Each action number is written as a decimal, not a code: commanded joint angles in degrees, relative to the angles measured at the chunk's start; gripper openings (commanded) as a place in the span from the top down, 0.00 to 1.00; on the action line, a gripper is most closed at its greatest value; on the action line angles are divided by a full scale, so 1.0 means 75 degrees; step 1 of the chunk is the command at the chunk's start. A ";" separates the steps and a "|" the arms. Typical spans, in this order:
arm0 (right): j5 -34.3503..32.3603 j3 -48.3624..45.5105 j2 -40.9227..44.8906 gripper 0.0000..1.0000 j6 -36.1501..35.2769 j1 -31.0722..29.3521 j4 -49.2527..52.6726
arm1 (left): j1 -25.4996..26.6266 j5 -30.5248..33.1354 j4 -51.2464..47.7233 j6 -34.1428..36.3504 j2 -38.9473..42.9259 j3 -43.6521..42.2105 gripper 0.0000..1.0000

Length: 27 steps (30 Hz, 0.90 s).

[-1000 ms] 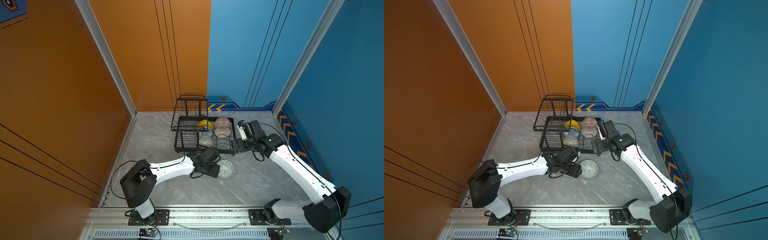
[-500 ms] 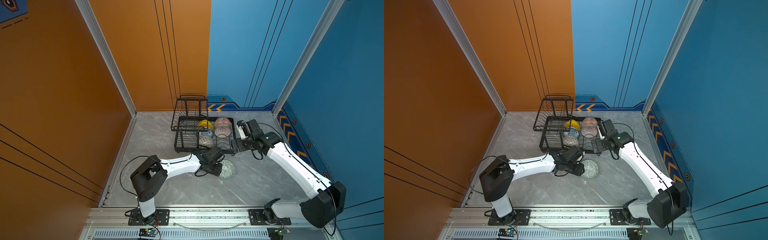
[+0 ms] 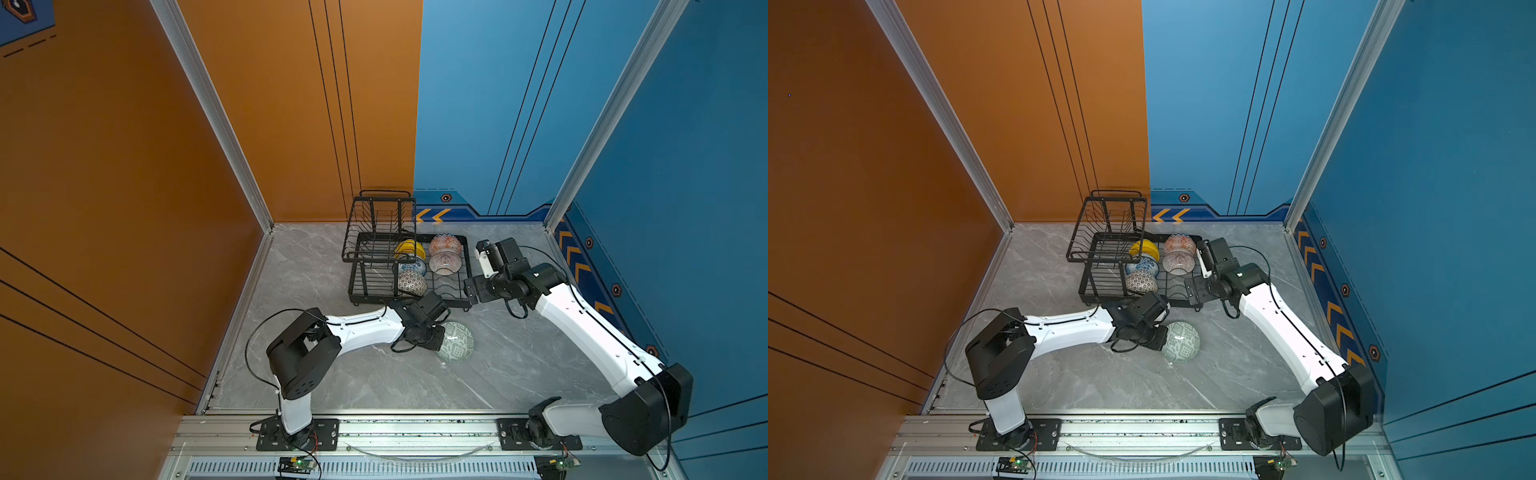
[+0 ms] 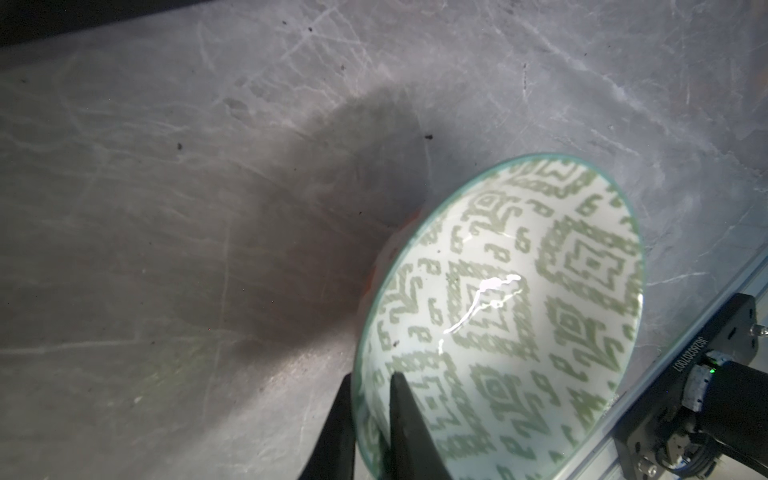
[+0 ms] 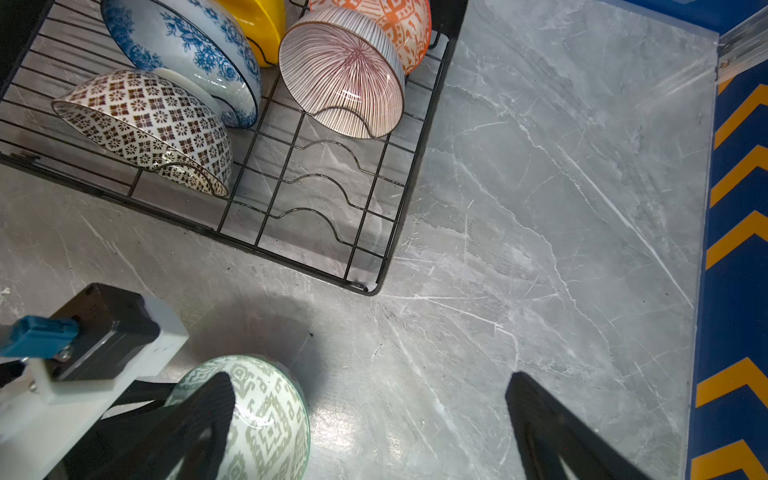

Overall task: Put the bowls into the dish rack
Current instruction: 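Lift the green-patterned bowl with the left gripper toward the right gripper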

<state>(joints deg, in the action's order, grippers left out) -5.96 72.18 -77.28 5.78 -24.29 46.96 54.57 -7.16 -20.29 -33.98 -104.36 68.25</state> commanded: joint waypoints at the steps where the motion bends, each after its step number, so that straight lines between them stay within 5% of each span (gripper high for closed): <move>1: 0.0123 0.0137 -0.0009 0.00 -0.0148 0.0063 0.0019 | -0.0068 -0.0070 -0.0071 0.0029 -0.0170 0.0159 0.86; 12: 0.0114 0.0015 0.0140 0.00 -0.0150 0.0087 0.0026 | -0.0124 -0.0025 -0.0102 -0.0030 -0.0198 0.0149 1.00; 27: 0.0607 -0.0139 0.0824 0.00 -0.0049 0.0116 0.0038 | -0.0159 0.0796 -0.1082 0.0327 0.0939 0.0333 1.00</move>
<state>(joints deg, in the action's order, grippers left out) -3.70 72.05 -73.84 5.80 -23.86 46.94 53.93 -4.23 -24.75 -33.28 -101.73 68.60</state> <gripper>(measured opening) 0.999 0.077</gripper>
